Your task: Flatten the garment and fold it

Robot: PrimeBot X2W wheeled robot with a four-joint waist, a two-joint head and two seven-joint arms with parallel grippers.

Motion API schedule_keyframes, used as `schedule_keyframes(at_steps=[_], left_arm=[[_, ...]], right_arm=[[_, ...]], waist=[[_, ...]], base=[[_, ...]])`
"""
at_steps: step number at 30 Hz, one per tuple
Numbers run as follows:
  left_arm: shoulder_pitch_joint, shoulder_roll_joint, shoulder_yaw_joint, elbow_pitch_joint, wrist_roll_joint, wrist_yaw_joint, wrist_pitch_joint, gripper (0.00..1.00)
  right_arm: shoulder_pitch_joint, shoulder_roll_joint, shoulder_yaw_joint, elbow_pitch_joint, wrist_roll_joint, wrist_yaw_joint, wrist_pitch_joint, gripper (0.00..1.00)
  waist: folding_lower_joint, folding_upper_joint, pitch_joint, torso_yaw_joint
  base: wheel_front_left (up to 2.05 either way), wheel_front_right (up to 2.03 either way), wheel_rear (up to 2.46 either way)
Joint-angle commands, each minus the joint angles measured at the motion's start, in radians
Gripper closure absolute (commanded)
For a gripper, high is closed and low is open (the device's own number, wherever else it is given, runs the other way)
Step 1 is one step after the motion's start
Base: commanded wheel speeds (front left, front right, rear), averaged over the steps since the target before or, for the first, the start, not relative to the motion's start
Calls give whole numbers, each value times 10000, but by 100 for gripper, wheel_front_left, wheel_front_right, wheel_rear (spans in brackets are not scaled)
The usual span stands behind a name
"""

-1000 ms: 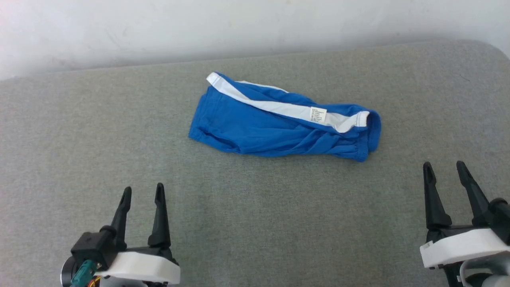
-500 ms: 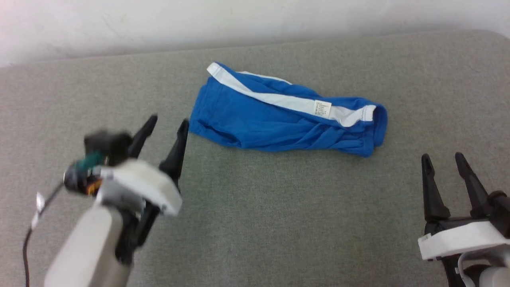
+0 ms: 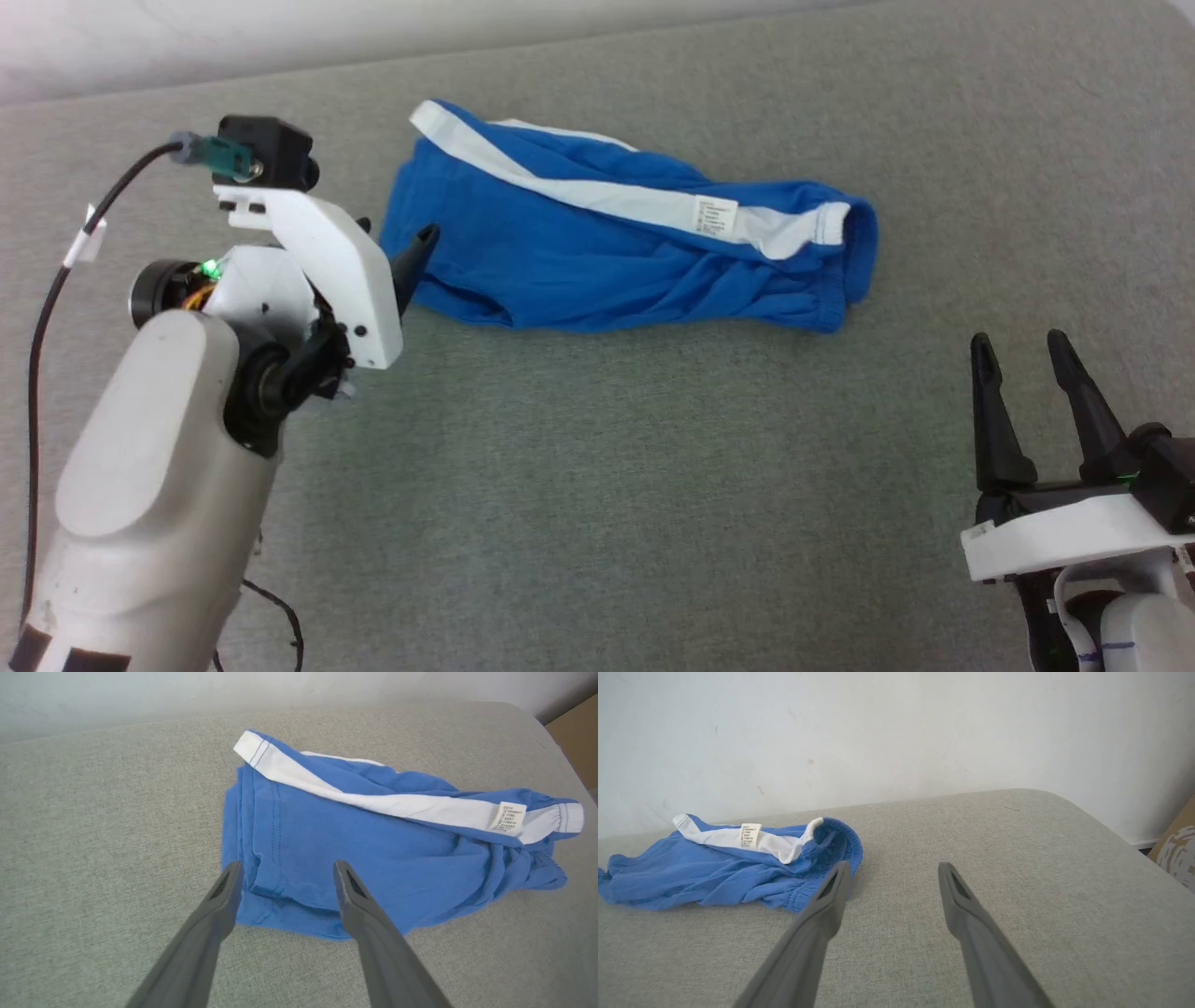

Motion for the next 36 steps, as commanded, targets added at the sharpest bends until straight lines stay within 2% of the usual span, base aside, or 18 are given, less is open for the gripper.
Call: schedule_keyframes(at_steps=[1,7,16,18,19,20,27,36], left_arm=[[-183,95,-19,110,4,54,119,0],[-460,361,-33,629,323,481,436,0],[-416,316,14,1156,63,1093,1413,0],[-282,323,-22,1202,-52,1167,1745,50],[-227,333,-31,1173,-94,1158,1809,90],[-175,321,-4,1132,-169,1142,1826,100],[-27,57,299,984,-537,1088,1287,100],[-154,-284,202,1140,-640,894,867,100]], right_arm=[[-176,-16,26,71,81,-9,-98,0],[-386,-16,104,268,153,-9,-280,0],[-539,-16,86,357,124,-9,-340,0],[-598,-16,108,375,91,-9,-314,0],[-633,-16,128,371,67,-9,-292,0],[-673,-16,160,354,28,-9,-266,0],[-1167,-16,559,59,-491,-9,398,0],[-2160,-16,1513,481,-280,-9,3154,0]], waist=[[-2,-1,352,-315],[-2,-1,733,-552],[-2,-1,964,-587],[-2,-1,975,-575],[-2,-1,980,-565],[-2,-1,983,-555],[-2,-1,801,-326],[-2,-1,750,14]], base=[[0,0,0],[0,0,0],[0,0,0],[0,0,0],[0,0,0],[0,0,0],[0,0,0],[0,0,0]])
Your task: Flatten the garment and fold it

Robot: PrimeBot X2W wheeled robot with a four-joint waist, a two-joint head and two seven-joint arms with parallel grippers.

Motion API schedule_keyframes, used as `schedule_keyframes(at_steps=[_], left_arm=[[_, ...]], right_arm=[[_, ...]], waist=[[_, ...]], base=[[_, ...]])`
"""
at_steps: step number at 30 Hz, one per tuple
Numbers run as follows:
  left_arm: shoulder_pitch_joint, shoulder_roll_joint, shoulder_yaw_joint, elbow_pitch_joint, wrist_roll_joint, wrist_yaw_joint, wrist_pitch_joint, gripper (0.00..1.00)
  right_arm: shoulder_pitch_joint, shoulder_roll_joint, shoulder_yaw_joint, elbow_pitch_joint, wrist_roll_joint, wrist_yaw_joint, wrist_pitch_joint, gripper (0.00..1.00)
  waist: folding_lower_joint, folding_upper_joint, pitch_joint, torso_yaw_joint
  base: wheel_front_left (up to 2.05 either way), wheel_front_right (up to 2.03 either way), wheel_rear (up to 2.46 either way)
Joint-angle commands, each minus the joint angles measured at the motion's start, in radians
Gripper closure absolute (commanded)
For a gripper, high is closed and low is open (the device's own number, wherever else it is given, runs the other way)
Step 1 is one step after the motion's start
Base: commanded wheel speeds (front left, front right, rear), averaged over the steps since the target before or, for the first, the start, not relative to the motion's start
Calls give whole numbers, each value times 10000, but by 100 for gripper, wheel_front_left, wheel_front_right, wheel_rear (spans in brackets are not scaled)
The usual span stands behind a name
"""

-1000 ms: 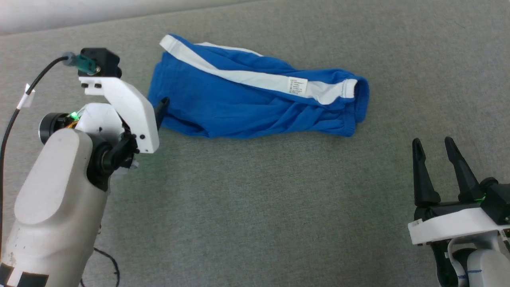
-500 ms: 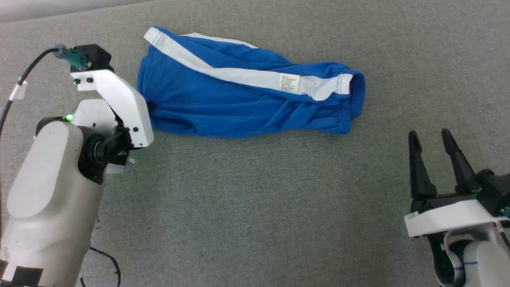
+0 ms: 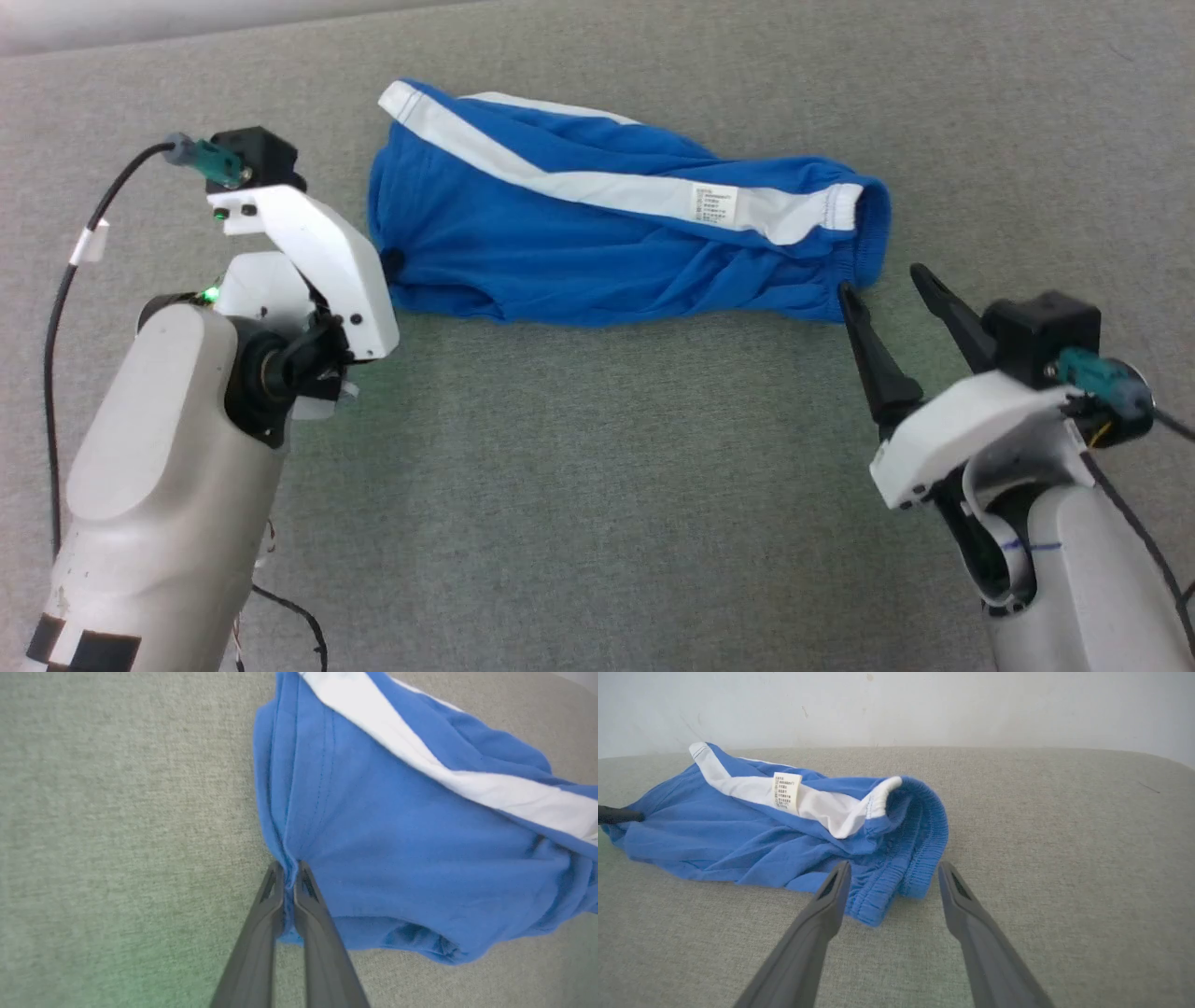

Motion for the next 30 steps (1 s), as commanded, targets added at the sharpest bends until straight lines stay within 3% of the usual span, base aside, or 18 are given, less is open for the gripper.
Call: schedule_keyframes(at_steps=[1,17,25,26,28,30], left_arm=[[105,-61,-51,104,-98,-83,-70,100],[-494,-399,-326,510,-133,-478,-421,100],[-758,-497,-377,735,-209,-614,-503,100],[-775,-511,-359,762,-240,-620,-517,100],[-792,-539,-315,814,-318,-642,-551,100],[-789,-552,-292,837,-365,-662,-567,100]], right_arm=[[-301,-18,6,37,57,-9,276,0],[-1345,-18,-626,914,-153,-9,1970,0],[-1646,-18,-346,1466,341,-9,2700,0],[-1675,-18,-338,1573,465,-9,2887,45],[-1770,-18,-347,1687,575,-9,3054,100],[-1810,-18,-388,1728,587,-9,3085,100]], waist=[[0,0,45,101],[0,0,688,549],[0,0,892,674],[0,0,909,684],[0,0,942,706],[0,0,954,720]], base=[[0,0,0],[0,0,0],[0,0,0],[0,0,0],[0,0,0],[0,0,0]])
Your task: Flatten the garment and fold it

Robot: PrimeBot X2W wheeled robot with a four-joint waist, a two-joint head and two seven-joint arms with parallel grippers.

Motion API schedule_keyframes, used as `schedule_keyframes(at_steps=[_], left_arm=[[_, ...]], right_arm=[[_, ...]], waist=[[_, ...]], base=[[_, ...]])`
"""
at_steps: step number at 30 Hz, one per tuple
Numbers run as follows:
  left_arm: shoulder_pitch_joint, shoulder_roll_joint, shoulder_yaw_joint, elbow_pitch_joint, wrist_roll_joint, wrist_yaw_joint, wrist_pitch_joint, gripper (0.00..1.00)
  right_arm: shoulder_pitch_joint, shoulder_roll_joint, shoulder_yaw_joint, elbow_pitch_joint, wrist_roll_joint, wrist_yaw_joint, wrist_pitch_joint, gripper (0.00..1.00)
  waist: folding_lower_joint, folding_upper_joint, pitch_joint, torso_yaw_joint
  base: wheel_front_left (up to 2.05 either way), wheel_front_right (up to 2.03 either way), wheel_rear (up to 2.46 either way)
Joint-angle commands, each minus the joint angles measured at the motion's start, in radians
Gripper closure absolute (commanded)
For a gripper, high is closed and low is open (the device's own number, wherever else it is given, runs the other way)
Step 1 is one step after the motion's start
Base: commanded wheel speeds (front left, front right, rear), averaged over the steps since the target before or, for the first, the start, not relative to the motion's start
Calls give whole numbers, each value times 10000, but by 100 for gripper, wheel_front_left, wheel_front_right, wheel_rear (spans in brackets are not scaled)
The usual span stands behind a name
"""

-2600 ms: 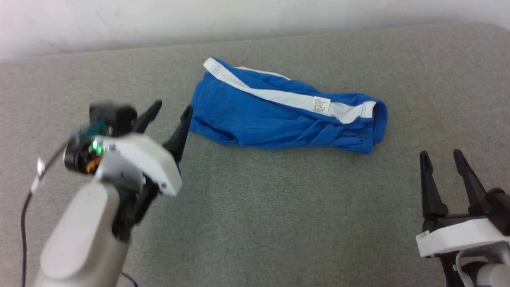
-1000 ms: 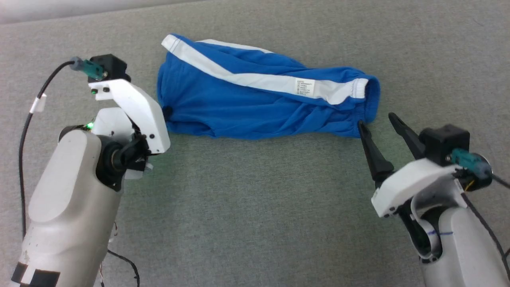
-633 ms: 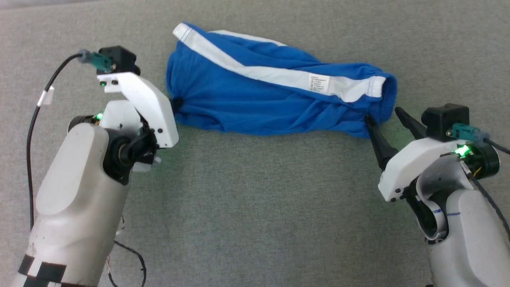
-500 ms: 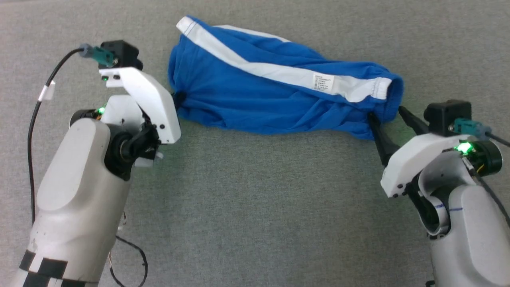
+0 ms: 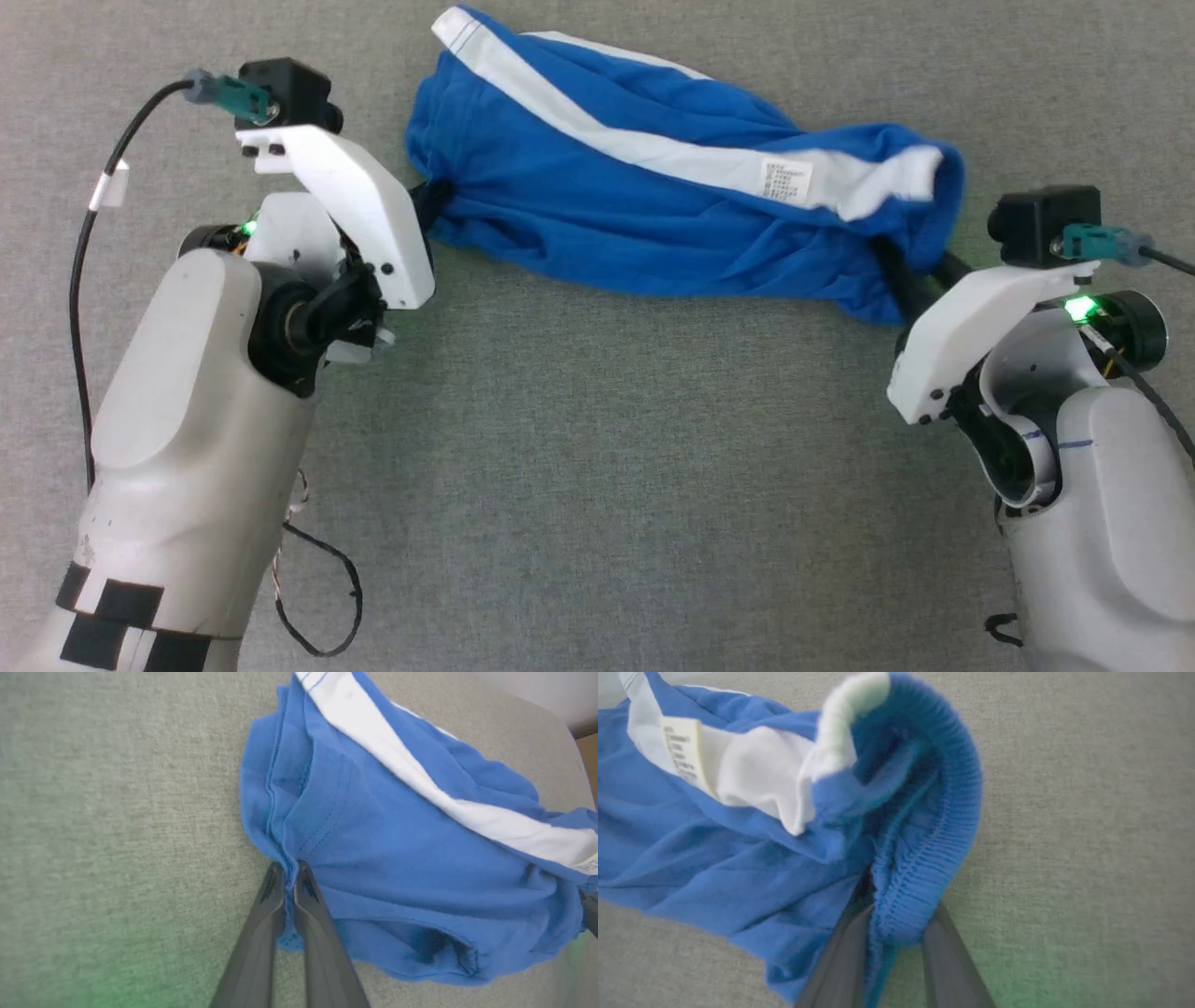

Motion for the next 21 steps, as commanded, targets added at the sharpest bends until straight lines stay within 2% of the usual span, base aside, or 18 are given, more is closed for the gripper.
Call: schedule_keyframes(at_steps=[1,11,21], left_arm=[[190,-16,-53,363,-40,11,41,100],[757,-215,756,-42,-865,-167,-817,100],[2881,-490,1209,-1992,-1192,-151,-2104,100]], right_arm=[[104,38,53,336,77,-7,196,100],[75,38,-147,166,303,-7,-300,100],[1273,38,-559,-712,658,-7,-279,100]], waist=[[1,0,16,24],[1,0,-519,57],[1,0,-1115,239]], base=[[0,0,0],[0,0,0],[0,0,0]])
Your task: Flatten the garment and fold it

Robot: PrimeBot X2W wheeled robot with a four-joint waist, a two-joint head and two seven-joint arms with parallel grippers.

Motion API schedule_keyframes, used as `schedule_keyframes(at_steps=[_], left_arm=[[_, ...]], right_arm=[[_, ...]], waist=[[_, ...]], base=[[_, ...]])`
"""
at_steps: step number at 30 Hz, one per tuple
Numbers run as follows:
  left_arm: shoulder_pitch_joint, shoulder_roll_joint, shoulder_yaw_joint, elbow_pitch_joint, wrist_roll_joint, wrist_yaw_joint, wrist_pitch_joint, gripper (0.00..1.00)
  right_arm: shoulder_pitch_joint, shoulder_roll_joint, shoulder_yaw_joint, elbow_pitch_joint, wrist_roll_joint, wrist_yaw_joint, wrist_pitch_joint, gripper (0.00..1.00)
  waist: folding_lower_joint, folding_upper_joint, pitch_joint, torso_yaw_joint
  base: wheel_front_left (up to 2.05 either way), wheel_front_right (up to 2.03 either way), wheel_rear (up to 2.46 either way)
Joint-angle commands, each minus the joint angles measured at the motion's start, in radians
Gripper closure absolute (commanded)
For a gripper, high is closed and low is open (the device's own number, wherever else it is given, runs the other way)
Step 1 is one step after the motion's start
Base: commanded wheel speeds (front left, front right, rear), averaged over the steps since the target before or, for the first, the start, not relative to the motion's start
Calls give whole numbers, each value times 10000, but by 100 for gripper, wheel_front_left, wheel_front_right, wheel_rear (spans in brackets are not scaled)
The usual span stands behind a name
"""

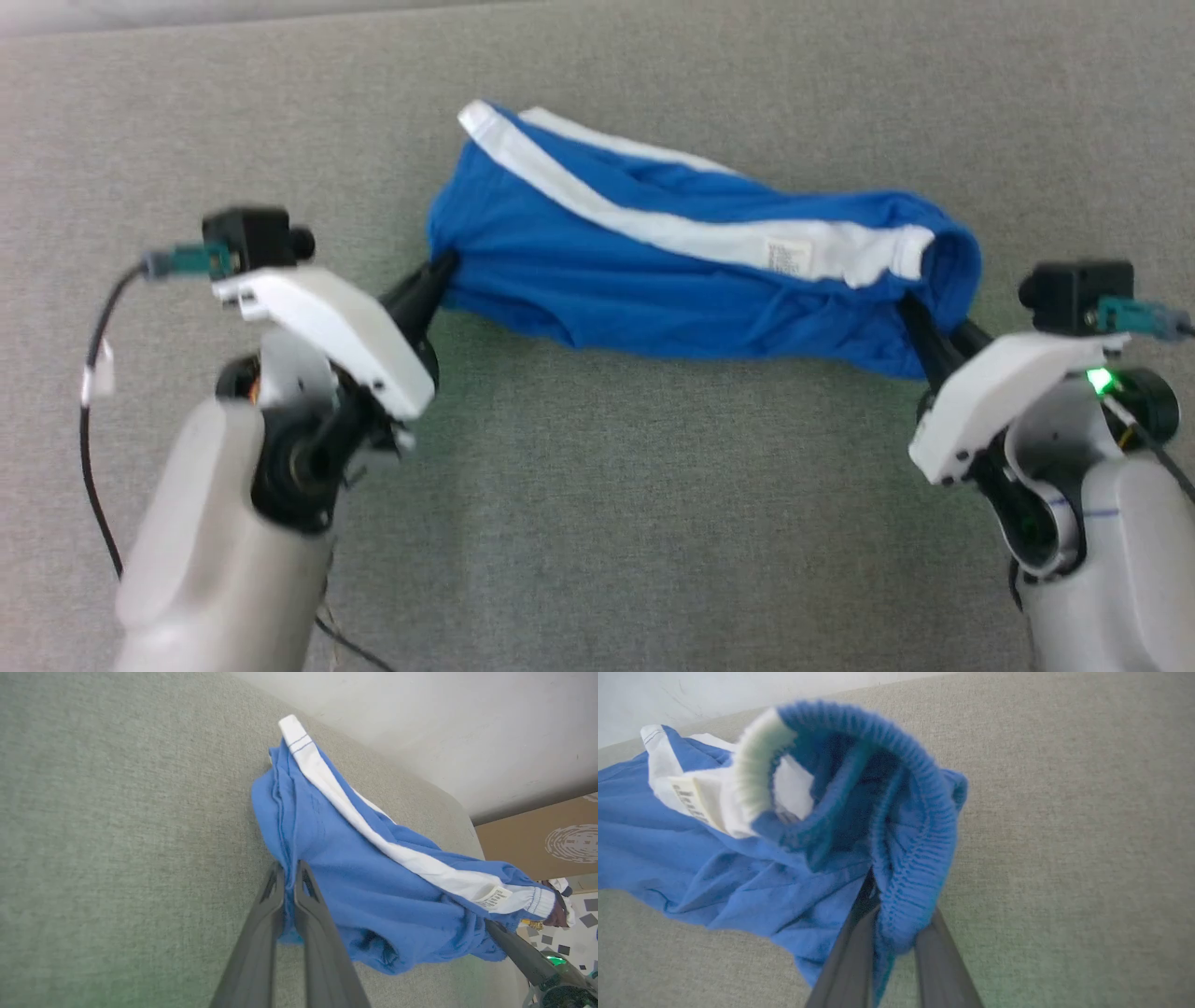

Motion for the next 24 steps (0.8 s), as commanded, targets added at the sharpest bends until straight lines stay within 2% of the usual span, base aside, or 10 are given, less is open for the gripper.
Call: schedule_keyframes(at_steps=[1,14,19,24], left_arm=[[368,-41,55,-247,-26,41,-141,100],[3354,-282,309,-2511,-212,526,-925,100],[4710,-386,330,-3043,-231,748,-1189,100],[5760,-724,209,-3278,-400,839,-1441,100]], right_arm=[[230,-20,-87,-137,86,-11,19,100],[1875,-20,-485,-1078,636,-11,296,100],[2536,-20,-553,-1306,893,-11,415,100],[3241,-20,-726,-1463,1155,-11,542,100]], waist=[[0,0,-130,92],[0,0,-782,441],[0,0,-1095,593],[0,0,-1353,791]], base=[[0,0,0],[0,0,0],[0,0,0],[0,0,0]])
